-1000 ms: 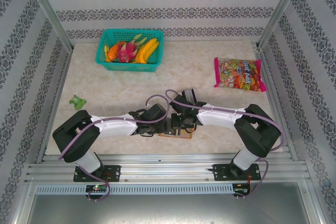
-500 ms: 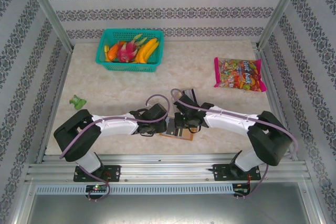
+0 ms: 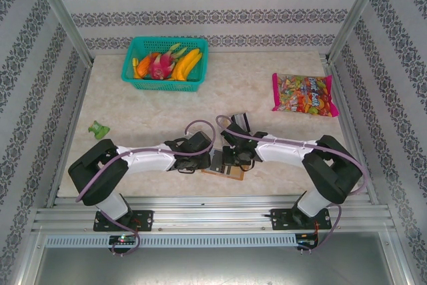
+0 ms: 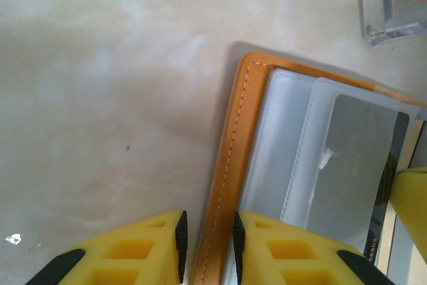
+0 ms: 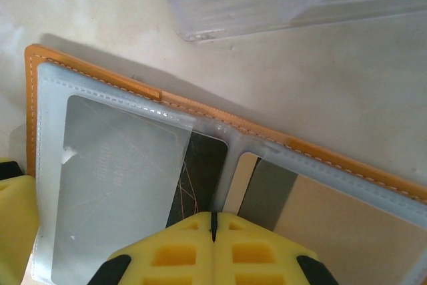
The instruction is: Put the credit cards into the card holder
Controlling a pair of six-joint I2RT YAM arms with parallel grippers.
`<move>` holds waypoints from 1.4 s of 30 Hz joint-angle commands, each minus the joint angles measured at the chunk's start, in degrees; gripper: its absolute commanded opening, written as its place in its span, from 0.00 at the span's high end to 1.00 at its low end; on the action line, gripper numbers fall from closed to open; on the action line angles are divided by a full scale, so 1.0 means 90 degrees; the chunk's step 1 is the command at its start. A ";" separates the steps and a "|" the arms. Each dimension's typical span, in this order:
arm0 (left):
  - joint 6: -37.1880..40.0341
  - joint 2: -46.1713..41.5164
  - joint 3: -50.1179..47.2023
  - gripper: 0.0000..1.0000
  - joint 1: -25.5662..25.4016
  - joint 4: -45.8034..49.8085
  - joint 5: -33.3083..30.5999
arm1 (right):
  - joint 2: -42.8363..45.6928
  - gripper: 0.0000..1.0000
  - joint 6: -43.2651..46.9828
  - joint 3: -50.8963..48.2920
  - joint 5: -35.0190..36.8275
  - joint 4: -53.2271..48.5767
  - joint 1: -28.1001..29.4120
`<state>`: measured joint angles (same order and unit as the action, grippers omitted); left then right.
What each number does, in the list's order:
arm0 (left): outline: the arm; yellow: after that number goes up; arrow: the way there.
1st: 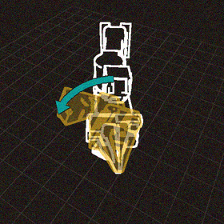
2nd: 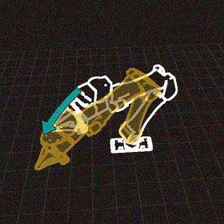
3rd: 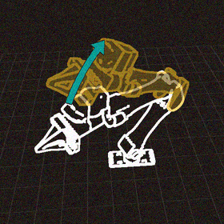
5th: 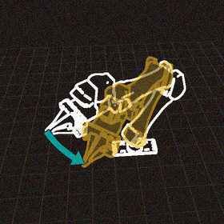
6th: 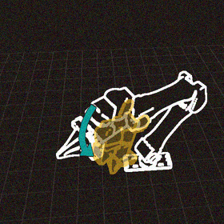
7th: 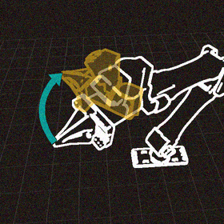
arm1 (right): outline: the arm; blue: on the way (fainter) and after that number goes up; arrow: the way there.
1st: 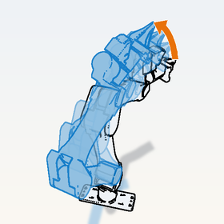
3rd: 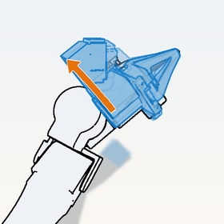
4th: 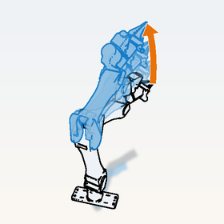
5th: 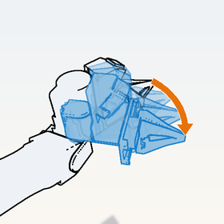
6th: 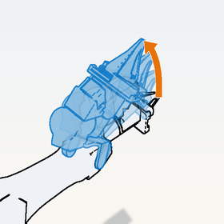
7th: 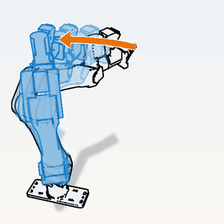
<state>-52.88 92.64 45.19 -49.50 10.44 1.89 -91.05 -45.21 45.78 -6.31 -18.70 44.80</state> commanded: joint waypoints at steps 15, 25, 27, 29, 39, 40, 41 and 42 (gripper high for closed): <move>-0.0013 -0.0027 -0.0114 0.73 0.0002 -0.0020 0.0115 | -0.0076 0.93 -0.0197 0.0178 -0.0422 0.0427 0.0087; -0.0147 -0.0223 -0.0197 0.72 0.0001 0.0205 -0.0089 | 0.0334 0.92 -0.0423 -0.0115 -0.0449 0.0705 -0.0141; -0.0222 -0.0381 -0.0231 0.70 0.0001 0.0375 -0.0273 | 0.0482 0.91 -0.0327 -0.0068 -0.0208 0.0372 -0.0130; -0.0208 -0.0546 -0.0276 0.70 0.0001 0.0413 -0.0405 | 0.0501 0.90 -0.0263 -0.0055 -0.0132 0.0167 -0.0128; 0.0004 -0.0368 -0.0240 0.69 0.0003 -0.0084 -0.0027 | 0.0018 0.94 -0.0270 -0.0090 -0.0248 0.0243 -0.0093; 0.0023 -0.0300 -0.0214 0.69 0.0002 -0.0124 0.0043 | -0.0062 0.94 -0.0270 -0.0065 -0.0306 0.0268 -0.0070; 0.0036 -0.0234 -0.0182 0.70 0.0001 -0.0139 0.0097 | -0.0113 0.94 -0.0251 -0.0047 -0.0359 0.0312 -0.0059; 0.0045 -0.0166 -0.0156 0.71 -0.0006 -0.0159 0.0159 | -0.0173 0.95 -0.0231 -0.0015 -0.0438 0.0389 -0.0046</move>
<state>-53.41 89.25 43.09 -49.50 10.55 1.48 -91.05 -48.01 44.95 -9.02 -15.55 44.01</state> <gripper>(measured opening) 0.298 0.061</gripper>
